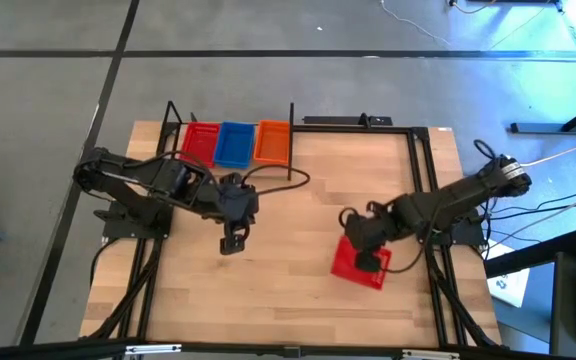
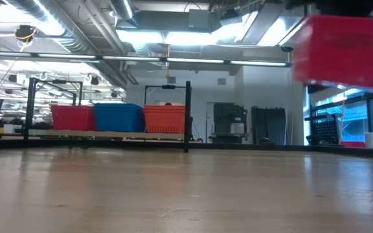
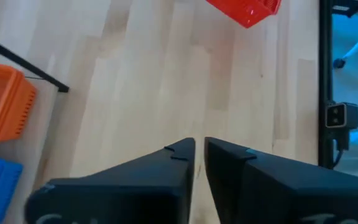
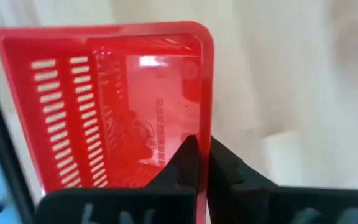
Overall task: Stack baskets on shelf by color
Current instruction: Stack the red bin on the red bins on the shelf
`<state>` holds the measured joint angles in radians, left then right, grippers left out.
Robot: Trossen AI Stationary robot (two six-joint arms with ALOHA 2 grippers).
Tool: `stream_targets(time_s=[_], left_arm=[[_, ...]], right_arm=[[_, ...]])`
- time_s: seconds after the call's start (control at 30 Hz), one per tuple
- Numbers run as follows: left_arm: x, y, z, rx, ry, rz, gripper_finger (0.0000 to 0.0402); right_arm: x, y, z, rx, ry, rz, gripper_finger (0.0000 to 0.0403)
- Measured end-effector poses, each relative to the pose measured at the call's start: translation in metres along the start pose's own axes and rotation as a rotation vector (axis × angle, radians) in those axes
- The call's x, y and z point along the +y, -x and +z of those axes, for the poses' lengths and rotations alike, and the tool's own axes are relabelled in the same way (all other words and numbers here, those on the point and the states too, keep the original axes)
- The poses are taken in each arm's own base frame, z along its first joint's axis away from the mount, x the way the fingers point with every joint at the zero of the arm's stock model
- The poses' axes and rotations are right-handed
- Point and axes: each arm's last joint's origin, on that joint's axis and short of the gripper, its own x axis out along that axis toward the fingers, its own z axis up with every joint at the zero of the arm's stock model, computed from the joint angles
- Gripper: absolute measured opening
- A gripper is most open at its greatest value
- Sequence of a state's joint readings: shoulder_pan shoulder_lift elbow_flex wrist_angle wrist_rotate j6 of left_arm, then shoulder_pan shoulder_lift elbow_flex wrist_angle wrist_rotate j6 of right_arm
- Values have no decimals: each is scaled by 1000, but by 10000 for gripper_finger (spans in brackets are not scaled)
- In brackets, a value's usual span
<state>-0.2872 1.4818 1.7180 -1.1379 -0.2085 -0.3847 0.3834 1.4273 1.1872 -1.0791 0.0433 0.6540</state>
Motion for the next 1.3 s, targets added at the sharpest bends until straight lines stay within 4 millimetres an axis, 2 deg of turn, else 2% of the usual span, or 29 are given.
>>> stream_targets(time_s=[0.13,0.3,0.6,0.77,1.0,1.13,1.3], left_arm=[[9,-2,3,3,21,23,58],[17,-3,5,1,-12,44,93],[15,-9,18,-94,-511,81,103],[10,-27,27,-116,-720,130,103],[11,-51,33,-59,-954,248,103],[19,-60,37,-27,-981,272,102],[28,-57,38,-16,-974,311,102]], right_arm=[[-12,22,18,-86,14,-75,2],[-26,40,40,-157,33,-221,2],[-51,80,97,-244,-3,-447,1],[-56,96,124,-251,49,-478,1],[-61,111,140,-239,86,-502,1],[-64,120,140,-239,143,-511,1],[-66,124,132,-170,252,-538,1]])
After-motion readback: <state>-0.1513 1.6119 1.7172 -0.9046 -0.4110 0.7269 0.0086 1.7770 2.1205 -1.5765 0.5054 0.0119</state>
